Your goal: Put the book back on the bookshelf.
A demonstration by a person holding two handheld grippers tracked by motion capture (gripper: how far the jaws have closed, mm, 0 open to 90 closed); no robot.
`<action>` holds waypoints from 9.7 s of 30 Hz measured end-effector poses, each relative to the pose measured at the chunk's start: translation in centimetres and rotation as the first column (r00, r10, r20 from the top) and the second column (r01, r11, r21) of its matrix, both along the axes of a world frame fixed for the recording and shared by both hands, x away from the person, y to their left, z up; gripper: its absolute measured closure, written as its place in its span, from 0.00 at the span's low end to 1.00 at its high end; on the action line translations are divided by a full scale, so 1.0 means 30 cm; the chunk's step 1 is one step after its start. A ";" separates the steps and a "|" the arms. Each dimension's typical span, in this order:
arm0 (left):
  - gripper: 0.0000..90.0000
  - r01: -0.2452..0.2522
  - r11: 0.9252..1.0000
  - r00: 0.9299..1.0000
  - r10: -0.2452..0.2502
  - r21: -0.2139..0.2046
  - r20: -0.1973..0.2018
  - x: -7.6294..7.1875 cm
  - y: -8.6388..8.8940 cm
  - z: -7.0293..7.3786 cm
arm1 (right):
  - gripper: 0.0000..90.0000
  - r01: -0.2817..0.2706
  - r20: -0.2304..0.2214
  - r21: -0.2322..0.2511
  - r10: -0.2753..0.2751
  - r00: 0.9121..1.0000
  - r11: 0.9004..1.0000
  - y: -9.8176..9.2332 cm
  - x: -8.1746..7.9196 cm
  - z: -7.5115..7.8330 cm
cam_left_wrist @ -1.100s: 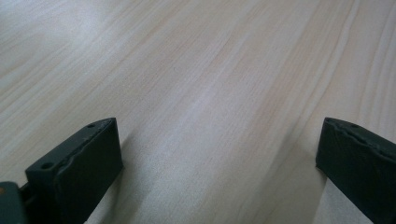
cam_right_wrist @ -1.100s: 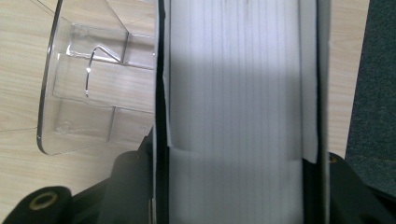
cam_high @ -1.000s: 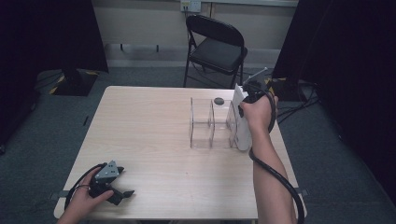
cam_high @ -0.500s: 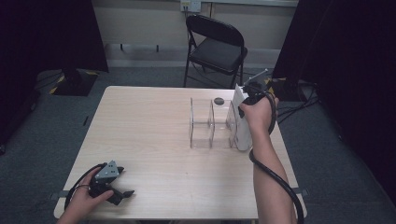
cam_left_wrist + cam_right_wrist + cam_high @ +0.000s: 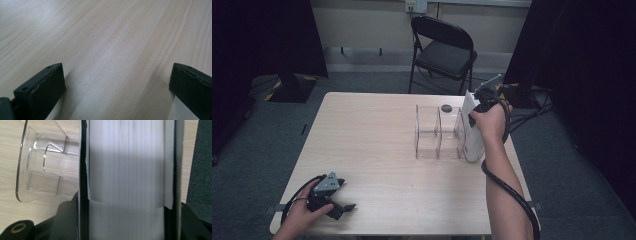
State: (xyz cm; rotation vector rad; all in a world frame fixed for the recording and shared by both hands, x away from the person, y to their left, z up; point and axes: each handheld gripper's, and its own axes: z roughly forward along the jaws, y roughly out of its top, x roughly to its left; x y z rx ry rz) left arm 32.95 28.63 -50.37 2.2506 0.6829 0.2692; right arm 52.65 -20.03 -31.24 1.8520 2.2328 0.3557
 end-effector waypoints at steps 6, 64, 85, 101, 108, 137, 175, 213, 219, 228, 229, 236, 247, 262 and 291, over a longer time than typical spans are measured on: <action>0.00 0.000 1.000 1.000 0.000 0.001 0.000 0.000 0.000 0.000 | 0.53 -0.006 -0.006 0.008 0.006 1.000 1.000 -0.006 -0.001 -0.002; 0.00 0.012 1.000 1.000 -0.012 0.006 0.001 0.005 0.001 0.001 | 0.25 -0.052 0.039 0.047 0.050 0.998 0.998 -0.082 -0.165 0.034; 0.00 0.009 1.000 1.000 -0.009 0.000 -0.001 0.005 0.000 0.000 | 0.20 -0.147 0.046 0.122 0.142 0.989 0.982 -0.086 -0.240 0.008; 0.00 0.011 1.000 1.000 -0.011 0.004 0.001 0.007 0.000 0.000 | 0.19 -0.264 0.071 0.136 0.257 0.964 0.955 -0.059 -0.292 -0.019; 0.00 0.011 1.000 1.000 -0.011 0.003 0.001 0.007 0.000 0.000 | 0.19 -0.312 0.070 0.152 0.305 0.950 0.938 -0.029 -0.311 -0.042; 0.00 0.012 1.000 1.000 -0.012 0.005 -0.001 0.006 0.000 0.000 | 0.19 -0.440 0.130 0.180 0.422 0.897 0.880 0.113 -0.363 -0.134; 0.00 0.012 1.000 1.000 -0.012 0.005 -0.001 0.006 0.000 0.000 | 0.19 -0.574 0.168 0.231 0.549 0.819 0.785 0.297 -0.417 -0.276; 0.00 0.012 1.000 1.000 -0.012 0.005 -0.001 0.007 0.000 0.000 | 0.20 -0.614 0.182 0.278 0.587 0.789 0.739 0.407 -0.449 -0.396; 0.00 0.011 1.000 1.000 -0.011 0.005 -0.001 0.006 0.000 0.000 | 0.20 -0.619 0.177 0.280 0.594 0.785 0.734 0.420 -0.455 -0.415; 0.00 0.011 1.000 1.000 -0.011 0.005 -0.001 0.006 0.000 0.000 | 0.20 -0.636 0.188 0.273 0.609 0.771 0.722 0.440 -0.463 -0.436; 0.00 0.011 1.000 1.000 -0.011 0.003 -0.001 0.006 0.000 0.000 | 0.20 -0.638 0.189 0.270 0.610 0.769 0.721 0.443 -0.464 -0.439; 0.00 0.012 1.000 1.000 -0.012 0.005 -0.001 0.007 0.000 0.000 | 0.20 -0.643 0.187 0.282 0.616 0.765 0.712 0.460 -0.470 -0.458; 0.00 0.011 1.000 1.000 -0.011 0.005 -0.001 0.006 0.000 0.000 | 0.20 -0.651 0.178 0.284 0.629 0.757 0.704 0.481 -0.479 -0.491; 0.00 0.012 1.000 1.000 -0.012 0.005 -0.001 0.007 0.000 0.000 | 0.20 -0.664 0.171 0.291 0.646 0.744 0.688 0.510 -0.494 -0.543; 0.00 0.012 1.000 1.000 -0.012 0.005 0.000 0.006 0.000 0.000 | 0.15 -0.734 0.352 0.194 0.652 0.671 0.651 0.527 -0.547 -0.591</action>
